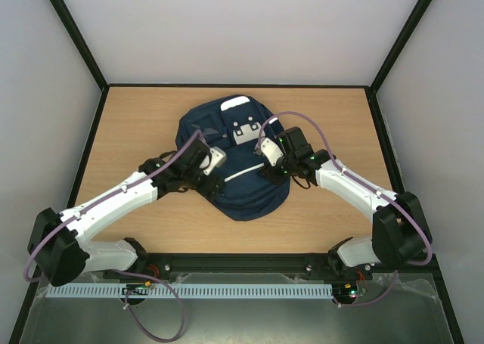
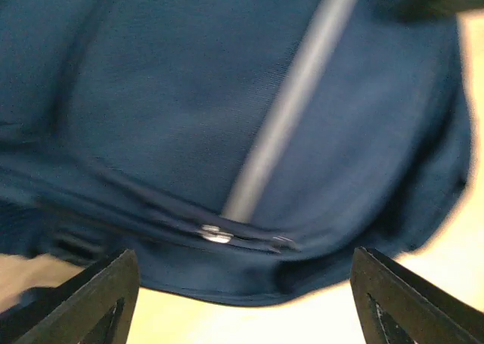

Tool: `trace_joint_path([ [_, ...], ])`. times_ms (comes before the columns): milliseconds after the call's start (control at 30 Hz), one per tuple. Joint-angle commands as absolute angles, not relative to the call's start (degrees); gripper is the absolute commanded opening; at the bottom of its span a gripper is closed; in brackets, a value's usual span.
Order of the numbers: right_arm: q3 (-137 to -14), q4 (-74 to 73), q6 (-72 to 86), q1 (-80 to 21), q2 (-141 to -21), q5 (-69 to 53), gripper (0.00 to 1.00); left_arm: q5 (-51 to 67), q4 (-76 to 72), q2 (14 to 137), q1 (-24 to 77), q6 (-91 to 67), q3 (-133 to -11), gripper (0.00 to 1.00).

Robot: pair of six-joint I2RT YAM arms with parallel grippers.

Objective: Pack the student bag
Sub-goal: Zip the student bag at the center of the board.

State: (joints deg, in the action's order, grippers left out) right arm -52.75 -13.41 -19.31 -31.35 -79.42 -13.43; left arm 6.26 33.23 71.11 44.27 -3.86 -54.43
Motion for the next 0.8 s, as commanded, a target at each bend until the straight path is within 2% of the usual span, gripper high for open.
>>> trace_joint_path([
  [0, -52.4, -15.6, -19.9, -31.1, -79.5, -14.5, 0.40, 0.7, 28.9, 71.7, 37.1, -9.2, -53.6, 0.81],
  [200, -52.4, -15.8, -20.3, -31.1, -79.1, -14.6, 0.40, 15.3, 23.4, 78.3, 30.0, -8.9, -53.8, 0.83],
  [333, -52.3, -16.0, -20.5, -31.1, -79.0, -14.6, 0.40, 20.3, 21.8, 83.3, 29.3, -8.2, -54.8, 0.83],
  [500, -52.2, -16.0, -20.6, -31.1, -79.0, -14.5, 0.40, 22.9, 21.2, 86.4, 29.6, -7.8, -54.3, 0.79],
  [767, -52.4, -16.3, -20.7, -31.2, -79.5, -14.7, 0.41, 23.8, 23.6, 81.6, 34.5, -10.2, -50.3, 0.77],
])
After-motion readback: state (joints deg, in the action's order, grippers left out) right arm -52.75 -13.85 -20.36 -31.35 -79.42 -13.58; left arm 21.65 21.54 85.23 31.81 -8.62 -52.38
